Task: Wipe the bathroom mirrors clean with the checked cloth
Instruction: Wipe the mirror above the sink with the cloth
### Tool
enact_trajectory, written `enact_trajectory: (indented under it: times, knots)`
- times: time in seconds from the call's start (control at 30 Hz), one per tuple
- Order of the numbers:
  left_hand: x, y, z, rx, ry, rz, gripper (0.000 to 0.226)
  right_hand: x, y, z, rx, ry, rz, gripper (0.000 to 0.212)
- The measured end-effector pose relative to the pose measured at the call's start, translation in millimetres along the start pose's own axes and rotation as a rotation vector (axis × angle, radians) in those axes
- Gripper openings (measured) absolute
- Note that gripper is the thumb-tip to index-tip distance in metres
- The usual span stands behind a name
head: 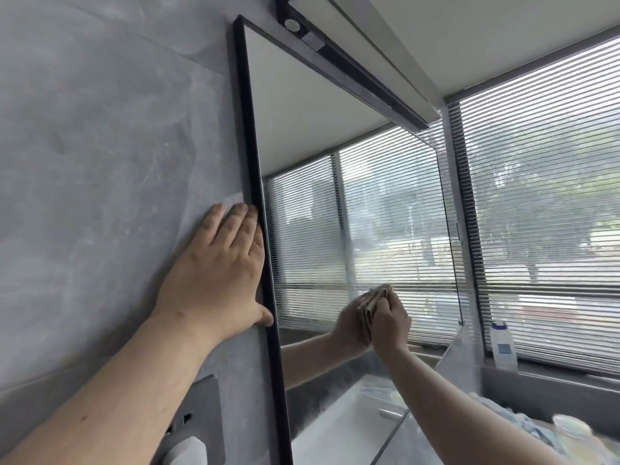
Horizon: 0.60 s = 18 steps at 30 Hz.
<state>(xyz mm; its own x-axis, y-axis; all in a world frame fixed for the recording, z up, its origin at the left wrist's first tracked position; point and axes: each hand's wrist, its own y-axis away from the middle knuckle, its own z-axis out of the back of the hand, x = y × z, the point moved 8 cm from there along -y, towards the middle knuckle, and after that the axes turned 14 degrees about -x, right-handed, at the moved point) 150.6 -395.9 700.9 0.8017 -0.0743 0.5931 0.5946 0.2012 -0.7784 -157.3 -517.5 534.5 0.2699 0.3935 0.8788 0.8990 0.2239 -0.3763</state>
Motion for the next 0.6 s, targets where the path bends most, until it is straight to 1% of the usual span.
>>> enact_trajectory:
  times: [0.03,0.1,0.17,0.23,0.3,0.4,0.43,0.47,0.53,0.57,0.6]
  knots:
    - [0,0,0,-0.005,0.009,-0.003,0.133,1,-3,-2,-0.019,-0.062,-0.043,0.042]
    - [-1,-1,2,-0.014,0.044,-0.008,0.132,19,-6,-9,-0.051,-0.132,-0.041,0.03]
    - [-1,-1,2,-0.011,0.066,-0.004,0.131,56,-6,-19,-0.056,-0.185,0.012,0.025]
    - [-1,-1,3,-0.018,0.078,0.004,0.132,102,-5,-31,-0.05,-0.213,0.077,0.025]
    - [0,0,1,0.003,0.073,-0.006,0.134,155,3,-41,-0.008,-0.195,0.216,0.033]
    - [5,0,-2,0.006,0.03,0.006,0.137,222,28,-49,0.103,-0.106,0.521,0.05]
    - [7,-1,-2,-0.015,0.066,0.023,0.135,238,39,-49,0.147,-0.08,0.62,0.054]
    - [7,-3,-1,-0.057,0.118,0.034,0.129,250,50,-47,0.185,-0.05,0.714,0.056]
    - [13,-14,9,-0.122,0.149,0.057,0.106,257,64,-43,0.217,0.0,0.886,0.057]
    - [22,-24,18,-0.168,0.153,0.07,0.096,254,65,-39,0.212,0.01,0.934,0.055]
    - [33,-35,26,-0.222,0.155,0.08,0.091,249,62,-36,0.208,0.018,0.945,0.052]
